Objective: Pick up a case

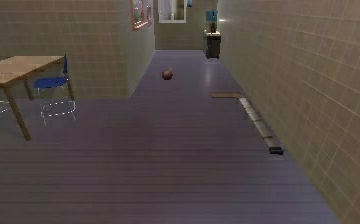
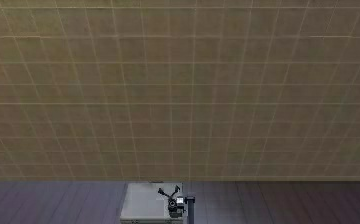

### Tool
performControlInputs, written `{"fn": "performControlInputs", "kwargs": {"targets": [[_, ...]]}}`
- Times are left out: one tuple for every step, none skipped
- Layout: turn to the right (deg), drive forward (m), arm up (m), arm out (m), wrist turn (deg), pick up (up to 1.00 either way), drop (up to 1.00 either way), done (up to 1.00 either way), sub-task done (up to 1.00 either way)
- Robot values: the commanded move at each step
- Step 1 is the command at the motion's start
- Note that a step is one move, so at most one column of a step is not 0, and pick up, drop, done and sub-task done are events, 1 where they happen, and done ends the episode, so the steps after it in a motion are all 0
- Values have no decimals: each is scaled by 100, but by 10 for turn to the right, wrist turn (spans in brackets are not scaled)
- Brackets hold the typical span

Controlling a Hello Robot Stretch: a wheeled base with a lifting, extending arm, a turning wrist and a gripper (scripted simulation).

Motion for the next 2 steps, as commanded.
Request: {"fn": "performControlInputs", "kwargs": {"targets": [[0,0,-30,0,0,0,0,0,0],[0,0,0,0,0,100,0,0,0]]}}
